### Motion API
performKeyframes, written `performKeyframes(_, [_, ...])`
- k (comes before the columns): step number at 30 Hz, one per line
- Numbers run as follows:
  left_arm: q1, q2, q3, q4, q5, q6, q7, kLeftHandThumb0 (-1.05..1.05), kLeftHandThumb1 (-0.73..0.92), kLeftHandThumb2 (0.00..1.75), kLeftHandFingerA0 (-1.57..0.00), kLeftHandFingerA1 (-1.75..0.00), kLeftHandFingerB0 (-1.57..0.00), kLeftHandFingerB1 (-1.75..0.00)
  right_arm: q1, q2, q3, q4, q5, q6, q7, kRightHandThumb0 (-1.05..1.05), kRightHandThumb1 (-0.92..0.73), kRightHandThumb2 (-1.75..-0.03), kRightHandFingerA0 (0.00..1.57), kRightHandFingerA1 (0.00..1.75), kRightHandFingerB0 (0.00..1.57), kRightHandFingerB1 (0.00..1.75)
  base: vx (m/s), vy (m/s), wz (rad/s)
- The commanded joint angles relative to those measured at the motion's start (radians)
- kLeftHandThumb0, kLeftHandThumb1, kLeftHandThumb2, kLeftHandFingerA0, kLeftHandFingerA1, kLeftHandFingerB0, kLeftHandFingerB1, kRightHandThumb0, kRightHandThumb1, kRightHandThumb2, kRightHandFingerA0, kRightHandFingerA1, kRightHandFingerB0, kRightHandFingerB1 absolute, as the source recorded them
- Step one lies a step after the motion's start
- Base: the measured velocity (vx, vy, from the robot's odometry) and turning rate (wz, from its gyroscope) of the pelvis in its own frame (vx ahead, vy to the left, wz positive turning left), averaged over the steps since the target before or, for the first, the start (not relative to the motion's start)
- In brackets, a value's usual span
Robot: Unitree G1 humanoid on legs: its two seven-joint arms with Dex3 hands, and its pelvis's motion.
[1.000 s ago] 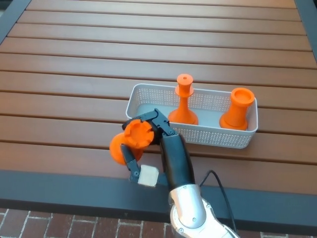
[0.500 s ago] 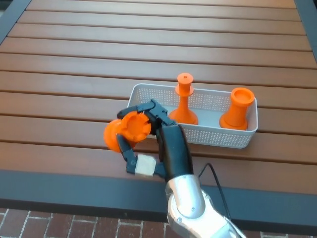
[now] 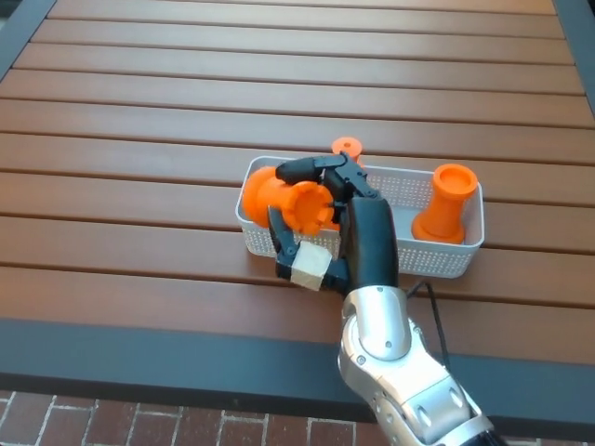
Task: Using the right hand to place 3 different shape and weight chess pieces into a small container
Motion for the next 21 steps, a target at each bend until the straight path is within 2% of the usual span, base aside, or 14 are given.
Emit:
performKeyframes(1, [0.012, -0.005, -0.006, 0.034, 0.03, -0.021, -0.015, -0.11, 0.19, 1.67, -1.3, -1.55, -1.16, -1.4, -0.182, 0.151, -0.026, -0.004, -0.058, 0.01, 0.0, -0.05, -0.53, -1.25, 0.88, 1.75, 0.75, 1.64, 0.0, 0.0, 0.0])
performKeyframes(6, [0.008, -0.009, -0.007, 0.045, 0.037, -0.042, -0.007, -0.12, 0.22, 1.71, -1.31, -1.52, -1.16, -1.4, -0.212, 0.093, -0.03, 0.022, -0.084, -0.023, 0.038, -0.07, -0.5, -1.28, 0.86, 1.75, 0.75, 1.63, 0.0, 0.0, 0.0])
performKeyframes(10, [0.018, -0.006, -0.001, 0.037, 0.015, -0.01, -0.028, -0.09, 0.19, 1.69, -1.3, -1.53, -1.17, -1.39, -0.234, 0.073, -0.047, 0.044, -0.097, -0.003, 0.036, -0.1, -0.52, -1.24, 0.87, 1.75, 0.76, 1.62, 0.0, 0.0, 0.0])
performKeyframes(11, [0.014, 0.001, -0.005, 0.055, 0.037, -0.039, -0.008, -0.14, 0.21, 1.6, -1.31, -1.51, -1.17, -1.38, -0.251, 0.075, -0.068, 0.047, -0.08, 0.011, 0.04, -0.11, -0.54, -1.18, 0.86, 1.75, 0.75, 1.63, 0.0, 0.0, 0.0])
performKeyframes(16, [0.006, -0.002, -0.005, 0.069, 0.042, -0.053, 0.005, -0.14, 0.18, 1.64, -1.3, -1.53, -1.17, -1.4, -0.272, 0.084, -0.094, 0.059, -0.073, 0.0, 0.065, -0.12, -0.56, -1.15, 0.87, 1.75, 0.74, 1.61, 0.0, 0.0, 0.0])
performKeyframes(17, [0.009, 0.0, -0.009, 0.065, 0.048, -0.059, 0.005, -0.1, 0.21, 1.71, -1.29, -1.54, -1.16, -1.41, -0.287, 0.075, -0.082, 0.076, -0.101, -0.009, 0.062, -0.05, -0.55, -1.19, 0.83, 1.74, 0.74, 1.58, 0.0, 0.0, 0.0])
performKeyframes(19, [0.01, 0.002, -0.019, 0.059, 0.064, -0.071, 0.018, -0.1, 0.21, 1.71, -1.28, -1.53, -1.16, -1.41, -0.317, 0.055, -0.062, 0.114, -0.151, -0.034, 0.062, -0.03, -0.54, -1.21, 0.83, 1.74, 0.73, 1.57, 0.0, 0.0, 0.0])
performKeyframes(20, [0.009, 0.002, -0.019, 0.054, 0.061, -0.063, 0.016, -0.09, 0.16, 1.68, -1.32, -1.5, -1.19, -1.39, -0.322, 0.047, -0.056, 0.117, -0.159, -0.027, 0.07, -0.09, -0.53, -1.19, 1.14, 1.51, 0.91, 1.34, 0.0, 0.0, 0.0])
performKeyframes(21, [0.008, 0.002, -0.019, 0.05, 0.054, -0.052, 0.012, -0.09, 0.16, 1.68, -1.32, -1.5, -1.19, -1.39, -0.328, 0.038, -0.051, 0.121, -0.168, -0.017, 0.079, -0.09, -0.53, -1.19, 1.14, 1.51, 0.91, 1.34, 0.0, 0.0, 0.0])
